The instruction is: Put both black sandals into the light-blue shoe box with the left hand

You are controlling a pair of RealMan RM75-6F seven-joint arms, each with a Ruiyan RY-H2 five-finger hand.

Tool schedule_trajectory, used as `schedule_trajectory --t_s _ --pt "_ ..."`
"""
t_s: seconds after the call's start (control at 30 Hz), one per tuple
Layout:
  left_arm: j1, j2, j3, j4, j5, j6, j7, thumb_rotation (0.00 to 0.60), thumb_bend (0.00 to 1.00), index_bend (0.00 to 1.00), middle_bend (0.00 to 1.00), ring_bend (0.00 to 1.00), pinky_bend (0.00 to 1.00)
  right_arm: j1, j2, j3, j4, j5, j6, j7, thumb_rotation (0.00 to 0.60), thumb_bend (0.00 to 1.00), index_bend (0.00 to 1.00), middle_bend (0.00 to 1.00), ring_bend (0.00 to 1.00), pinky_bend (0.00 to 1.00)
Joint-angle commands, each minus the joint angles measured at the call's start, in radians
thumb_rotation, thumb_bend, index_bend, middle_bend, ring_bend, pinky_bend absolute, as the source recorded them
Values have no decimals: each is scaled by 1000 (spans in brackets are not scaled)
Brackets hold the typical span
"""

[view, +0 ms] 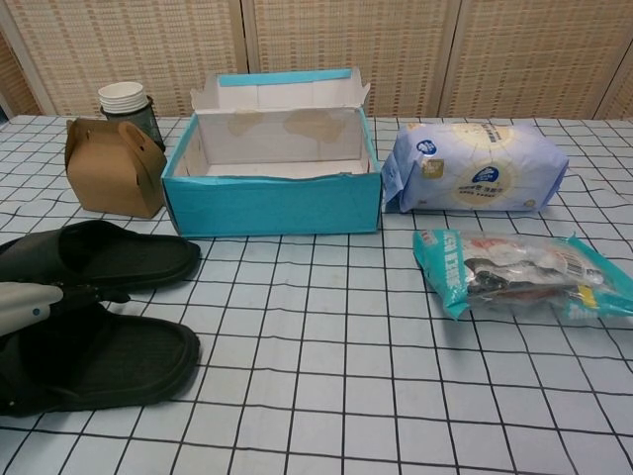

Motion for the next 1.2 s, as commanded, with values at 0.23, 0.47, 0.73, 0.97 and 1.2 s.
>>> schedule_trajectory --t_s 0.23,0.47,0.73,0.97,1.2 --pt "11 -22 24 23 8 61 15 600 353 356 455 404 449 0 -3 1 1 1 -2 -4 600 47 0 0 0 0" --pt "28 15 35 -10 66 103 -14 600 394 432 533 483 537 -1 -4 -1 -2 0 -5 -10 600 48 0 0 0 0" --pt "52 105 48 -135 183 212 41 600 399 434 536 492 554 -1 -7 -1 -3 4 -11 -21 600 47 0 0 0 0" --pt "-26 176 -62 -188 141 143 -32 600 408 431 536 493 555 4 -10 2 1 17 -27 -29 600 48 0 0 0 0" --pt "-185 176 -221 -114 34 -22 -136 600 410 425 532 492 553 4 -5 9 0 45 -38 -26 600 47 0 0 0 0"
